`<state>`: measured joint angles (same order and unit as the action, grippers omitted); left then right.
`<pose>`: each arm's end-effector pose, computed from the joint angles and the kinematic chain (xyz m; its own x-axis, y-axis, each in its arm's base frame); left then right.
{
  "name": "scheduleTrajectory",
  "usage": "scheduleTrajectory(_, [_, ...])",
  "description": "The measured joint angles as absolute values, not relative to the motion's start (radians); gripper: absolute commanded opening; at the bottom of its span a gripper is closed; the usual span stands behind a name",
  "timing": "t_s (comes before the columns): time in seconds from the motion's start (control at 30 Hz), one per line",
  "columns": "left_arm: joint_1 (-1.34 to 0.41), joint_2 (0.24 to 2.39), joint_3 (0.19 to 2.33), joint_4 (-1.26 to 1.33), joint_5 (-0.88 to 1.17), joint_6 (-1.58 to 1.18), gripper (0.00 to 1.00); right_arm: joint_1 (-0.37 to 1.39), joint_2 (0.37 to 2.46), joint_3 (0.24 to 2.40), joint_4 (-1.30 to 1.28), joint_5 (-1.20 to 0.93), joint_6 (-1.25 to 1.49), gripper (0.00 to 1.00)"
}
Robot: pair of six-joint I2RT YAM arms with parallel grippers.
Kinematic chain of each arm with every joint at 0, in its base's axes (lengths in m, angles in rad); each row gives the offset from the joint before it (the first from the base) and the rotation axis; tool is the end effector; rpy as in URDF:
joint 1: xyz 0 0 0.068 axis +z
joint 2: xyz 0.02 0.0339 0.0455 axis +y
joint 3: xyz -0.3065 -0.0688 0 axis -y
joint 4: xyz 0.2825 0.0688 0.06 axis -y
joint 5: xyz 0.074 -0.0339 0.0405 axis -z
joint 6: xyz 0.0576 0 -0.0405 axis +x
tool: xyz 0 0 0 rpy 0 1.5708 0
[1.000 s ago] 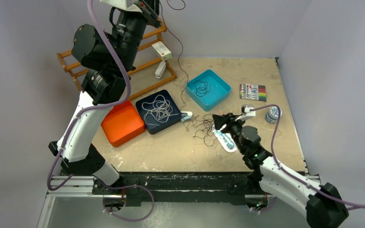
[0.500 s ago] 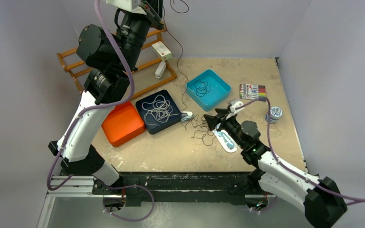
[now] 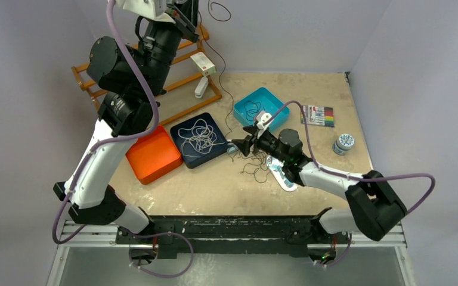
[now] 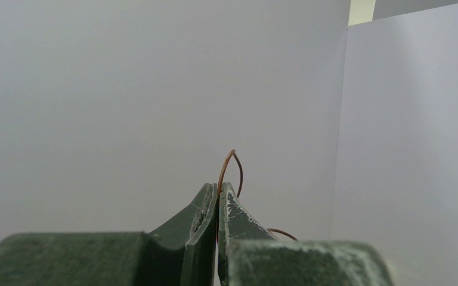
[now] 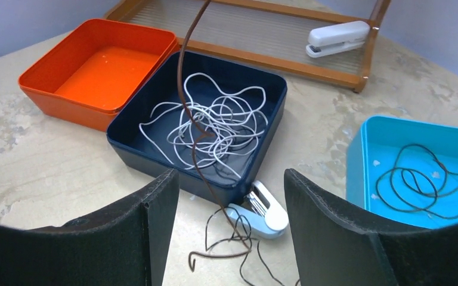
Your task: Untangle the cables
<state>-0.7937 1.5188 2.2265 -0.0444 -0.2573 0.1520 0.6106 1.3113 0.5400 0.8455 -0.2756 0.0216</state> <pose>0.2081 -0.1907 0.7287 0.5099 -0.3096 -0.8026 0.4772 0.8781 -0.0356 0.2489 0.1933 0.2654 0.0440 0.0562 -0.9975 -0.7752 0.6317 0.0014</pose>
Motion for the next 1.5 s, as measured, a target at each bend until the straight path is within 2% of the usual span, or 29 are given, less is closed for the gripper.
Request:
scheduleTrajectory(0.27, [-0.794,1.494,2.193,-0.043,-0.267,0.149,0.0,0.611,1.473,0.667,0.905,-0.358,0.014,0.66])
scheduleTrajectory(0.37, [-0.794,1.486,2.183,-0.043,-0.27,0.149,0.0,0.611,1.531,0.716,0.923,-0.38,0.014,0.62])
scheduleTrajectory(0.43, [-0.794,1.478,2.174,-0.042,-0.273,0.149,0.0,0.611,1.567,0.748,0.93,-0.397,0.014,0.56])
scheduleTrajectory(0.7, [-0.794,1.444,2.125,-0.034,-0.293,0.149,0.0,0.611,1.594,0.773,0.973,-0.446,0.056,0.07])
scheduleTrajectory(0.77, [-0.794,1.432,2.102,-0.027,-0.303,0.149,0.0,0.611,1.579,0.773,0.981,-0.447,0.072,0.01])
scheduleTrajectory(1.1, [-0.794,1.37,1.965,0.018,-0.419,0.141,0.0,0.605,1.304,0.758,0.951,-0.327,0.109,0.0])
scheduleTrajectory(1.5, [-0.794,1.34,1.755,0.002,-0.545,0.069,0.0,0.601,1.067,0.771,0.728,-0.167,0.077,0.0])
